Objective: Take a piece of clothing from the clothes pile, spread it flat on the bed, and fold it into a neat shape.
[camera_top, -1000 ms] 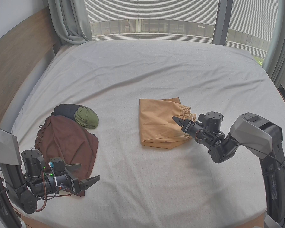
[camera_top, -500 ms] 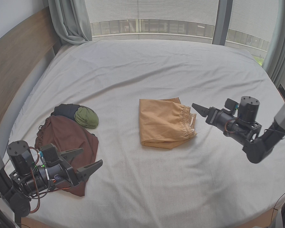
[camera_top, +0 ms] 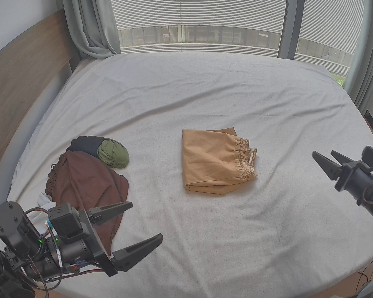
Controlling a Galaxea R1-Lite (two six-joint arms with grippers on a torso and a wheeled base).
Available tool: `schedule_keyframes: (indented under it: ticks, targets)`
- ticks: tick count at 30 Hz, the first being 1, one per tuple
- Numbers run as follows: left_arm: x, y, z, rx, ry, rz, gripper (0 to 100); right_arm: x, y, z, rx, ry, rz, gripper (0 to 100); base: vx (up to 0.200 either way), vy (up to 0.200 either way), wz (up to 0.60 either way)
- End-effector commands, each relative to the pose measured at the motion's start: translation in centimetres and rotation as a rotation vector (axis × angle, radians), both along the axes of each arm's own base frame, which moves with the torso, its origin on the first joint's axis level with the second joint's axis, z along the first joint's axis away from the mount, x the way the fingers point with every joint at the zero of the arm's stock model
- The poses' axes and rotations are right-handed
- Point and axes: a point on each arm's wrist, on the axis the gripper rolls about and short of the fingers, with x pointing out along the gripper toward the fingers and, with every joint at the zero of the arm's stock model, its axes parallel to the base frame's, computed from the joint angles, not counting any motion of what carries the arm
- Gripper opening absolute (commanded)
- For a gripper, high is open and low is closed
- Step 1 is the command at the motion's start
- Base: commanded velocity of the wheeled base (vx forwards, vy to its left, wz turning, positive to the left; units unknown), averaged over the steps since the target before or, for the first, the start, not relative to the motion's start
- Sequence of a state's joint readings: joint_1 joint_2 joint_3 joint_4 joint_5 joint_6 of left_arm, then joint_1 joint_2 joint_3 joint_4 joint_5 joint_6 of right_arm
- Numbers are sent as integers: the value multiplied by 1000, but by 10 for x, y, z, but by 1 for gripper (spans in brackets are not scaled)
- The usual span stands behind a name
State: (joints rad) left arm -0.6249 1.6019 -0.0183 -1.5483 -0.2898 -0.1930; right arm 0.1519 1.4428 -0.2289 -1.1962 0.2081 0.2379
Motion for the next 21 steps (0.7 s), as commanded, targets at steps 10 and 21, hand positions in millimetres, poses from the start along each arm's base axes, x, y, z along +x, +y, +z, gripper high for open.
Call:
schedule_keyframes:
  ticks: [10,21]
  targets:
    - [-33,60,42,-159,-148,416,100,-130,-27,2,-5,-208,-50,100,0,0,0]
    - [-109,99,23,-138,-79,509,100,-210,-29,-52,-9,-209,20,100,0,0,0]
